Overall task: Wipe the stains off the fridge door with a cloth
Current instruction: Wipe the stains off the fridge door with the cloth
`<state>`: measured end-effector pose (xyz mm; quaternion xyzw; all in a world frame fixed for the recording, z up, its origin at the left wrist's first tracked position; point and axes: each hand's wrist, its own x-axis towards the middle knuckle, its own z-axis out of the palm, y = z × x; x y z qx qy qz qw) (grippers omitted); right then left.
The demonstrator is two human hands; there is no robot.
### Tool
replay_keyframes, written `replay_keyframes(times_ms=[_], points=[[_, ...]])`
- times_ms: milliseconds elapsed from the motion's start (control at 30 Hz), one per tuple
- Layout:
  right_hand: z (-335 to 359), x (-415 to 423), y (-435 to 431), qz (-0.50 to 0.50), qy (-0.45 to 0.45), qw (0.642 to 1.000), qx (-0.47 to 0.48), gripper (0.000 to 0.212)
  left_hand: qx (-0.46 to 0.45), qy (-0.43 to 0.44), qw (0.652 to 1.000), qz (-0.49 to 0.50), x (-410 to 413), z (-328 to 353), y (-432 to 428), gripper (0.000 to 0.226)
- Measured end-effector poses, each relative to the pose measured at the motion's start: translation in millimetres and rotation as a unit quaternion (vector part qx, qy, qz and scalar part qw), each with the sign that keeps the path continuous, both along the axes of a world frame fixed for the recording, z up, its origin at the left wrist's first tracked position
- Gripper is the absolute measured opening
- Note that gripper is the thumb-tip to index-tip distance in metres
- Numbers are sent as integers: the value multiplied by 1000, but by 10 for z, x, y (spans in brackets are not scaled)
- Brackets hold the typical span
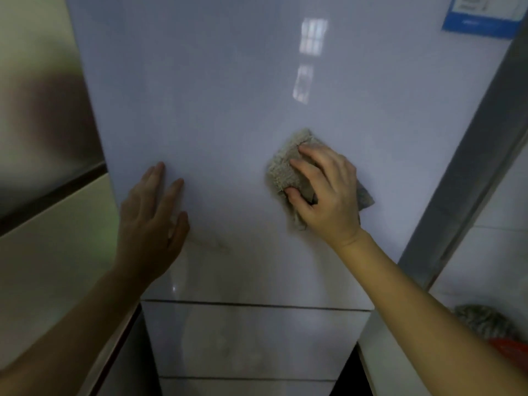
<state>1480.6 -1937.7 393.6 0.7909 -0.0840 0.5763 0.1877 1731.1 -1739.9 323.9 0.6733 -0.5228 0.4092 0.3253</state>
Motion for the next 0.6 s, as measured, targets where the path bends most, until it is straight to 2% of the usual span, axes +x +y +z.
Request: replay_keyframes(times_ms=[133, 367, 600], points=[[73, 294, 150, 3, 14, 999, -43, 41, 3, -11, 1000, -22, 165, -17, 60, 52], [61, 275, 177, 7, 77, 995, -61, 60, -17, 23, 999, -28, 186, -143, 118, 51], [-61, 314, 119, 5, 111, 984, -139, 51, -45, 13, 999, -7, 268, -462, 105, 50]])
